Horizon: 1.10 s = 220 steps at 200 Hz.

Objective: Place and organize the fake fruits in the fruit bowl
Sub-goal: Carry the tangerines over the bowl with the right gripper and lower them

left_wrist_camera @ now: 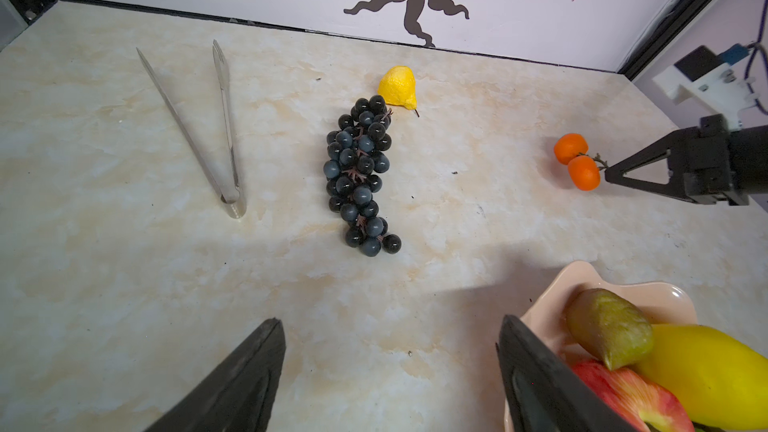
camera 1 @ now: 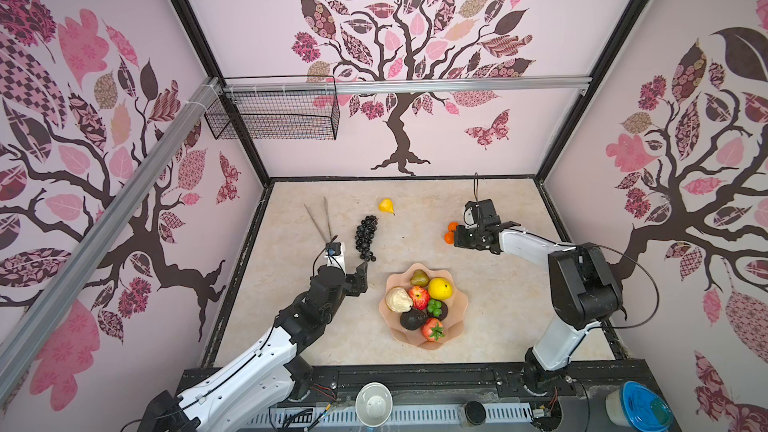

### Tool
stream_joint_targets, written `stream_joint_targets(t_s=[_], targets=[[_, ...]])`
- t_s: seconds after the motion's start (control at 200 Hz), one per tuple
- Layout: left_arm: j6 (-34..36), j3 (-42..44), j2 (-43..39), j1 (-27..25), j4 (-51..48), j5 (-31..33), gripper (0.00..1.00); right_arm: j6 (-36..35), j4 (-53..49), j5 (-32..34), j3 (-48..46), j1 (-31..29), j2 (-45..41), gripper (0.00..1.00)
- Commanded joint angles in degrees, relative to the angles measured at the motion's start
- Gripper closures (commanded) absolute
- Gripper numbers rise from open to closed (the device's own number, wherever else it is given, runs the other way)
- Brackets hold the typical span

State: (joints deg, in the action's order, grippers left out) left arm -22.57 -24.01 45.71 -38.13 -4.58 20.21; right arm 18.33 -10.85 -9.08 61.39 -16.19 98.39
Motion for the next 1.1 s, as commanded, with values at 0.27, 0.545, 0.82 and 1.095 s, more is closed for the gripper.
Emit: stream_joint_targets(t_s=[0.27,0.545,0.82,1.095], targets=[[-0.3,0.6,1.4,0.2,2.0,1.1,0.16,-2.8,-8.9,2.5,0.0,-11.0,-15.4,0.91],[-0.1,0.4,3.2,0.2,2.4,1.7,0.16,-5.1,-15.4,3.8,0.0,-24.0,-19.5,0.90],[0.0,0.3,4.4,0.2,2.6,2.6,0.16,-4.7,-18.4,2.1,-1.2,-30.8,-20.0,0.90],[0.1,0.3,5.2,0.2,2.8,3.5,0.16,-5.7,-21.2,3.6,-1.8,-34.9,-19.1,0.90]])
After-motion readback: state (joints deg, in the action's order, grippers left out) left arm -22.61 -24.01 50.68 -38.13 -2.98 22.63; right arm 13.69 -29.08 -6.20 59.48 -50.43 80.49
